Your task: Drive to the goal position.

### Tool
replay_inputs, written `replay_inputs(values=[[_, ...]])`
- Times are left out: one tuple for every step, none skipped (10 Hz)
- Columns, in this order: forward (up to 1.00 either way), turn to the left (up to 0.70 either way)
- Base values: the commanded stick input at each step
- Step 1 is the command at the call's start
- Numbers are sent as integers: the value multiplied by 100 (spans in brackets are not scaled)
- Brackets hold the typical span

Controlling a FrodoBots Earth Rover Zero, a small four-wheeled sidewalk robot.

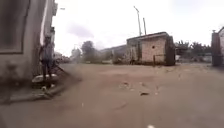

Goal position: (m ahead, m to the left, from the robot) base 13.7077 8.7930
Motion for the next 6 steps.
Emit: replay_inputs(values=[[70,12],[70,10],[70,9],[70,8],[70,8],[70,8]])
